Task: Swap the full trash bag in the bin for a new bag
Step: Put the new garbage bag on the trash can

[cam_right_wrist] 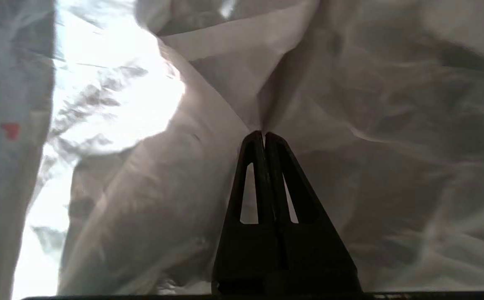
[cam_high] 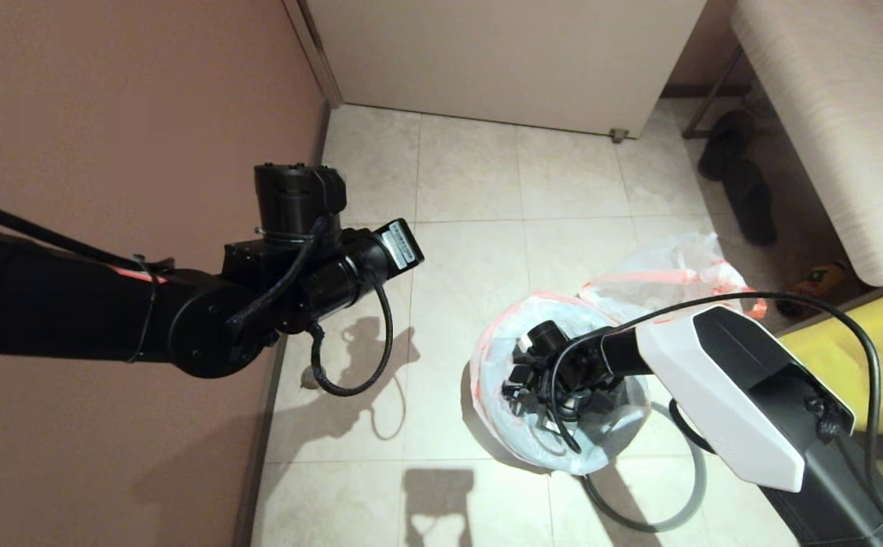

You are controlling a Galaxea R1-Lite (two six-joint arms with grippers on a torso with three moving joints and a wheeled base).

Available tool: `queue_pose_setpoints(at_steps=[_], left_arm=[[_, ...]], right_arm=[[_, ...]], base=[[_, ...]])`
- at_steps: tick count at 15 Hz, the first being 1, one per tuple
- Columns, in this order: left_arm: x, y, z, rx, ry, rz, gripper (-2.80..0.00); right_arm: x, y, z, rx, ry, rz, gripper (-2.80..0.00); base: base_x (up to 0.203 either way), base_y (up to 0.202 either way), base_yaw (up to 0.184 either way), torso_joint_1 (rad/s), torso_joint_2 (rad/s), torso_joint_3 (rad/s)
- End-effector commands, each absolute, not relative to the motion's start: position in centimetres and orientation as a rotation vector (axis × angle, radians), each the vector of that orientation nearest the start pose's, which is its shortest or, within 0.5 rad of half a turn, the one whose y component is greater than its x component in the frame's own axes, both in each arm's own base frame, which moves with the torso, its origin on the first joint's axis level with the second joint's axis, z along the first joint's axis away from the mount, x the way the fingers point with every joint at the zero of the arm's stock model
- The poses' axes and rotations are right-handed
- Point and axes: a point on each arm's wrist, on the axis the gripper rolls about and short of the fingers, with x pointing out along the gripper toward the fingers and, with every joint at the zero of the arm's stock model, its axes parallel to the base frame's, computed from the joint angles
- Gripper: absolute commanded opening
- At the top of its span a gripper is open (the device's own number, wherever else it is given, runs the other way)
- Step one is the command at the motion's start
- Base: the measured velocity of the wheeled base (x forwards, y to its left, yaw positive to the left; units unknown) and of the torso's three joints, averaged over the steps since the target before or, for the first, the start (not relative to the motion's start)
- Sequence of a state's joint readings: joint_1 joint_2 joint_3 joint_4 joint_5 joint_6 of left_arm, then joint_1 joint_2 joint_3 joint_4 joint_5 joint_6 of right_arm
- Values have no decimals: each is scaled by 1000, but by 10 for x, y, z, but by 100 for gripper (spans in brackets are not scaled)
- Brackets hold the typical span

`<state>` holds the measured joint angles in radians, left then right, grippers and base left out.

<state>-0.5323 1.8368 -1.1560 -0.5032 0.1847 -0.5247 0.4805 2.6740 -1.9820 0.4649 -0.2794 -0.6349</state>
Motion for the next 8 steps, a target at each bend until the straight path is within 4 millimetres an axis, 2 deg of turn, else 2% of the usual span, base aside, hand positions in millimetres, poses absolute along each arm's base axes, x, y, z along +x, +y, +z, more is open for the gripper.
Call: queue_pose_setpoints(at_steps=[1,8], left_arm=[[316,-183,217,-455,262,-294,-280],[315,-192,207,-442,291,-308,-280]], right_arm=[[441,218,-22,-983,1018,547,-280],[450,206,-44,-896,1024,630,-280]], base=[[0,0,0,0,0,0],[0,0,0,0,0,0]])
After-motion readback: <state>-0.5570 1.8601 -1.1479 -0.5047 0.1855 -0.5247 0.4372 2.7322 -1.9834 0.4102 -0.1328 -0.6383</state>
